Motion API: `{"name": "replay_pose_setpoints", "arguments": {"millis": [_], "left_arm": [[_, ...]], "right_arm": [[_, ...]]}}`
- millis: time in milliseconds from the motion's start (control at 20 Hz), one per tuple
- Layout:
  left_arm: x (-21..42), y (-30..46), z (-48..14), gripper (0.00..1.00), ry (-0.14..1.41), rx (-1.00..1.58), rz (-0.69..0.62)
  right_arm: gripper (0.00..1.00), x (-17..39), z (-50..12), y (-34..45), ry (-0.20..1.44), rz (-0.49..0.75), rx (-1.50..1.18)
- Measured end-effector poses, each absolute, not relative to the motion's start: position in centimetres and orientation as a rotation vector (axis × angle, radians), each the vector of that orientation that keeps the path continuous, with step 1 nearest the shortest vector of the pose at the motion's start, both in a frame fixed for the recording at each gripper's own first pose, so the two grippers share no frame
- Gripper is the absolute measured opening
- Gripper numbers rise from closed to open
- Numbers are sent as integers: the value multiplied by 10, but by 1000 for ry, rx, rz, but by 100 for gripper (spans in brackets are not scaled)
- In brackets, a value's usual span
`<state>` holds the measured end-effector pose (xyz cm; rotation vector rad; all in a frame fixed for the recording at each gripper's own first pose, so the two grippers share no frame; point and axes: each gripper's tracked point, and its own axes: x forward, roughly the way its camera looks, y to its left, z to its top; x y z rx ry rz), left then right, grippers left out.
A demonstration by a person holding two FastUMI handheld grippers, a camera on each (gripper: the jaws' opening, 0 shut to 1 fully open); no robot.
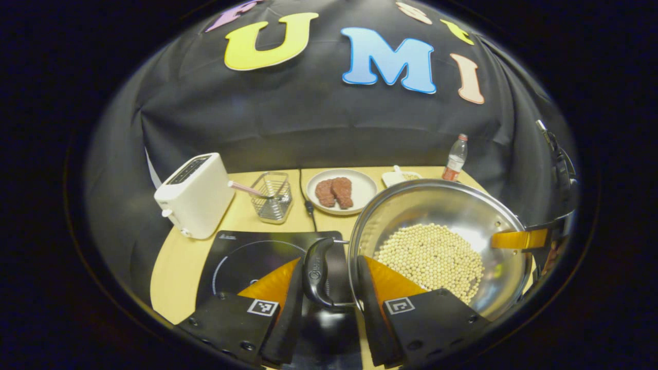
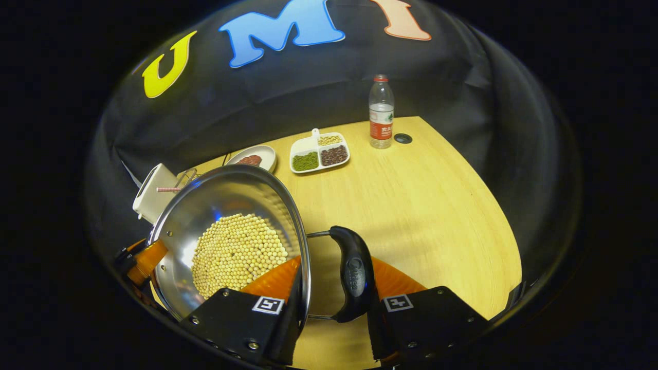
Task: First push the handle of the pot to place it horizontally, then grasp the pot with both hands and set it on the induction cooktop.
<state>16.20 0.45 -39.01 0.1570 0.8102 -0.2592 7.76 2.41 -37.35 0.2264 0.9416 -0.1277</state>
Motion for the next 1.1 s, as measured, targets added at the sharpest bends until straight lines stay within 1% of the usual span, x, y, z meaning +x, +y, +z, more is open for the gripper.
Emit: {"name": "replay_pose_setpoints", "arguments": {"millis": [50, 100, 150, 200, 250, 300, 400, 450, 600, 700, 750, 1100], "left_arm": [[164, 17, -387, 61, 810, 162, -254], [164, 27, -388, 61, 809, 164, -249], [167, 39, -386, 58, 810, 168, -242], [167, 50, -384, 58, 808, 172, -236], [168, 61, -384, 61, 812, 174, -232], [167, 72, -384, 58, 816, 174, -229], [170, 91, -381, 58, 814, 177, -223], [171, 99, -379, 61, 813, 181, -220], [179, 126, -378, 61, 814, 185, -213], [185, 142, -379, 61, 812, 189, -208], [188, 150, -378, 58, 807, 190, -206], [210, 198, -384, 58, 802, 194, -190]], "right_arm": [[55, 78, -374, 36, 944, -122, 234], [55, 78, -375, 48, 949, -117, 241], [55, 79, -376, 59, 951, -111, 244], [56, 78, -378, 69, 956, -104, 247], [55, 77, -378, 80, 959, -100, 251], [55, 77, -379, 89, 964, -96, 251], [55, 79, -379, 108, 966, -89, 253], [55, 79, -380, 116, 967, -86, 256], [56, 82, -382, 141, 977, -79, 270], [55, 85, -385, 157, 985, -73, 272], [55, 88, -386, 164, 986, -69, 273], [56, 105, -400, 212, 1000, -53, 290]]}}
